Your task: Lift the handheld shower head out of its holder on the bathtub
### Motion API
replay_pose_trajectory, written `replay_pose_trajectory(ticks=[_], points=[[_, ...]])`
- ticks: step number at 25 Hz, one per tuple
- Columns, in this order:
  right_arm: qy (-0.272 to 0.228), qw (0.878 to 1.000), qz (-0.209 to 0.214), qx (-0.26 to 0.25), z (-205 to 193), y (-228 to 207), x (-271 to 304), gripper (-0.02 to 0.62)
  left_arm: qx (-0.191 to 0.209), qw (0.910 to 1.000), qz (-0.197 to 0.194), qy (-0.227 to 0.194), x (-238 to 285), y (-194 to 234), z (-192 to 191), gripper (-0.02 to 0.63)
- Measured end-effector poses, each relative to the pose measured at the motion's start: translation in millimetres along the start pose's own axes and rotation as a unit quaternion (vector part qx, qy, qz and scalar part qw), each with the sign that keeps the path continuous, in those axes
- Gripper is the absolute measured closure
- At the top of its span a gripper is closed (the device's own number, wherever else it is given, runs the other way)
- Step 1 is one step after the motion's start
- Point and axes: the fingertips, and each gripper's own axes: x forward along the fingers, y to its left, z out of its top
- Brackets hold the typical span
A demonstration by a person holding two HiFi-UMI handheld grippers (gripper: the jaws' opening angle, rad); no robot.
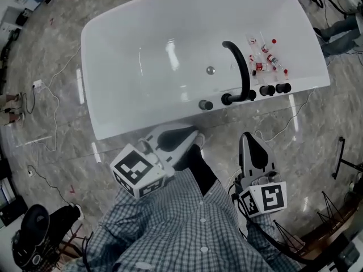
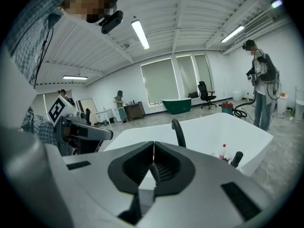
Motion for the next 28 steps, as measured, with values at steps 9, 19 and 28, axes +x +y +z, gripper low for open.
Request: replay_pose_trajectory(ticks=[9,19,28], points=[[0.023,0.999,-0.025,0.02,-41,-7,52,0.578,0.028,0.9986,-0.021,0.039,14,51,-33,0.597],[0.051,0.997,-0.047,0.03,-96,-13,69,0.578,0.047,0.9966,-0.034,0.059,28,84,-90,0.597],[0.069,0.996,-0.047,0.034,-133,-10,83,0.578,0.081,0.9944,-0.028,0.062,58,118,-125,0.597]])
